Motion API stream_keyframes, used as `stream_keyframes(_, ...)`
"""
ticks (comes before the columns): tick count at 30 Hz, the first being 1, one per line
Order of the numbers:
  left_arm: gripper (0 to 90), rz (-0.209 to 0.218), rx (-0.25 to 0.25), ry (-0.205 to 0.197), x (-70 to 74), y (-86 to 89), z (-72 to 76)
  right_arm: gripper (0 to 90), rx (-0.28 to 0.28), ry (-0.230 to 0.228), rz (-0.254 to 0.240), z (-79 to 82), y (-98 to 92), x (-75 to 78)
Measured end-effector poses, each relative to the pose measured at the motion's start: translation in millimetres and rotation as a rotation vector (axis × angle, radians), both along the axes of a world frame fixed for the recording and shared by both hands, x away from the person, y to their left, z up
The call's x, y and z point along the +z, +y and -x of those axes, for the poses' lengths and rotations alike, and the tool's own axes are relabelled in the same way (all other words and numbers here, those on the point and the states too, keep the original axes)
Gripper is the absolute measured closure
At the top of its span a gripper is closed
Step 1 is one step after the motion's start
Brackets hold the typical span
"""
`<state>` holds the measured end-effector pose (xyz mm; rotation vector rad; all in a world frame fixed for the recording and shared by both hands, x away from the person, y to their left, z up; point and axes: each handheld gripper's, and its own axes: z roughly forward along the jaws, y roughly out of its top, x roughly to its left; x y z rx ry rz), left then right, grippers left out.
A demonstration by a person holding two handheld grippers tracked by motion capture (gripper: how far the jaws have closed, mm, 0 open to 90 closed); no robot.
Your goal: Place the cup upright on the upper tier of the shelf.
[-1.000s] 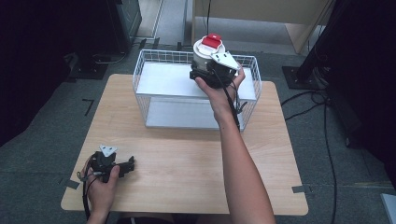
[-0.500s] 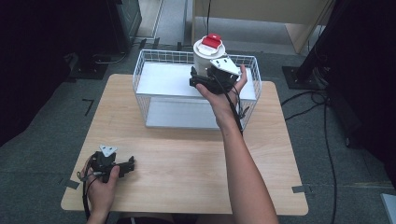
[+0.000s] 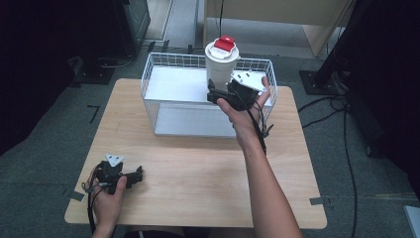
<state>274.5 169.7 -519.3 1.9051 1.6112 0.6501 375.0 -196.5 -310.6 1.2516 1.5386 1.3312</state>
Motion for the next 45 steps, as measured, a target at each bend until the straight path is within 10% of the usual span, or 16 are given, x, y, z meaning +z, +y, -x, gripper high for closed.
stream_keyframes(30, 0.0, 0.000, -0.001, 0.002, 0.1, 0.0, 0.1, 0.0, -0.047, 0.004, 0.055, 80.7, -62.3, -52.6)
stream_keyframes(45, 0.0, -0.002, -0.001, 0.002, 0.1, 0.1, 0.1, 0.0, -0.120, 0.082, 0.071, 105.6, -105.6, -99.5)
